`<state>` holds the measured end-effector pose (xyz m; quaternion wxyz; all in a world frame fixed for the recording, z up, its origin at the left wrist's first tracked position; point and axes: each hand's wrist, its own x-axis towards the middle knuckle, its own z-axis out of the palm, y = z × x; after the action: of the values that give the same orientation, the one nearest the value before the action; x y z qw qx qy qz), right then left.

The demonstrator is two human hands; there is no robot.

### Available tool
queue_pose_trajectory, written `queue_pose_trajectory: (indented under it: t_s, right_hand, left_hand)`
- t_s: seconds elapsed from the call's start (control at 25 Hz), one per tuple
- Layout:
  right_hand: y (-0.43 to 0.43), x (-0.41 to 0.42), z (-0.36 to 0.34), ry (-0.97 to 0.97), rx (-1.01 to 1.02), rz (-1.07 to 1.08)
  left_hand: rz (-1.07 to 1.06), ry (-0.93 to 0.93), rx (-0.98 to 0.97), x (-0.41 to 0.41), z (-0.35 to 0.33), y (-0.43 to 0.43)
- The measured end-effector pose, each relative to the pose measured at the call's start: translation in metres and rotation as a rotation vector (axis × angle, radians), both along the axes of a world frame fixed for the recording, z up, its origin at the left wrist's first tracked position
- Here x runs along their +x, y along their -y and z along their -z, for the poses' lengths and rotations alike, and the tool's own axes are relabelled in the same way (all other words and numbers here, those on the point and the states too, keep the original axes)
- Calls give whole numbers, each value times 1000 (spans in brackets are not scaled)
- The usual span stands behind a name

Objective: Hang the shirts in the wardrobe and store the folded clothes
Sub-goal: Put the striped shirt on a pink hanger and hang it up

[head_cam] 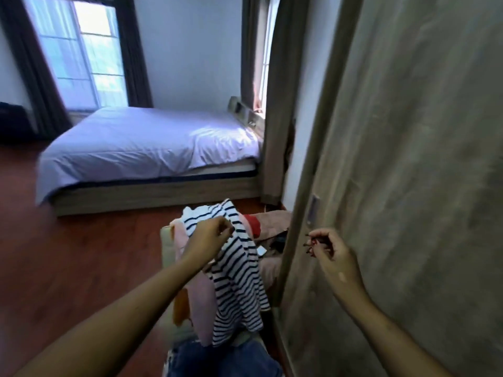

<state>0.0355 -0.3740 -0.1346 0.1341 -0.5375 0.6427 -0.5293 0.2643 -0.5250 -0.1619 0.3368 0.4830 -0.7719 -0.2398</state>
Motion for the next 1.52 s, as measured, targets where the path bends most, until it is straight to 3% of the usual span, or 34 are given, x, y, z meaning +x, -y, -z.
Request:
queue_pose_trajectory:
  t_s: [0.2, 0.4, 0.56, 0.64, 0.76, 0.8, 0.88, 0.96, 1.04, 1.24, 1.32, 1.4, 1.44, 1.52]
  right_hand:
    - [131, 55, 53, -119, 150, -83]
    - [217, 90, 90, -147, 258, -90]
    - [237, 101, 101, -155, 271, -13]
    - [233, 101, 99, -202, 205, 11]
    - [225, 102, 96, -224, 166, -43]
    - [224, 102, 96, -206, 167, -88]
    - [220, 99, 96, -178, 162, -138]
    - [215, 96, 94, -154, 158, -174]
    - [210, 93, 93, -131, 167, -198]
    - [197, 87, 79, 99, 290, -294]
    - [185, 88, 52, 414, 327, -309]
    - [176, 79, 26, 995, 370, -365]
    - [168, 62, 15, 1176, 378, -433]
    - [156, 59, -4, 1240, 375, -436]
  left_hand:
    - [-289, 54, 123, 63, 47, 108]
    - [-308, -31, 169, 63, 78, 144]
    - [-298, -21, 96, 63, 80, 153]
    - [-368, 95, 53, 56, 71, 162]
    - [-452, 395, 246, 48, 64, 187]
    - [-458, 416, 309, 47, 62, 193]
    - [-482, 232, 321, 41, 58, 198]
    - [-496, -36, 255, 34, 51, 194]
    - [-449, -383, 332, 29, 37, 188]
    - [-6, -1281, 692, 21, -33, 142]
    - [141, -1403, 868, 13, -62, 113]
    - [277, -1273, 975, -1, -83, 81]
    - [277, -1090, 935, -11, -91, 62]
    - [247, -728, 771, -27, -94, 28]
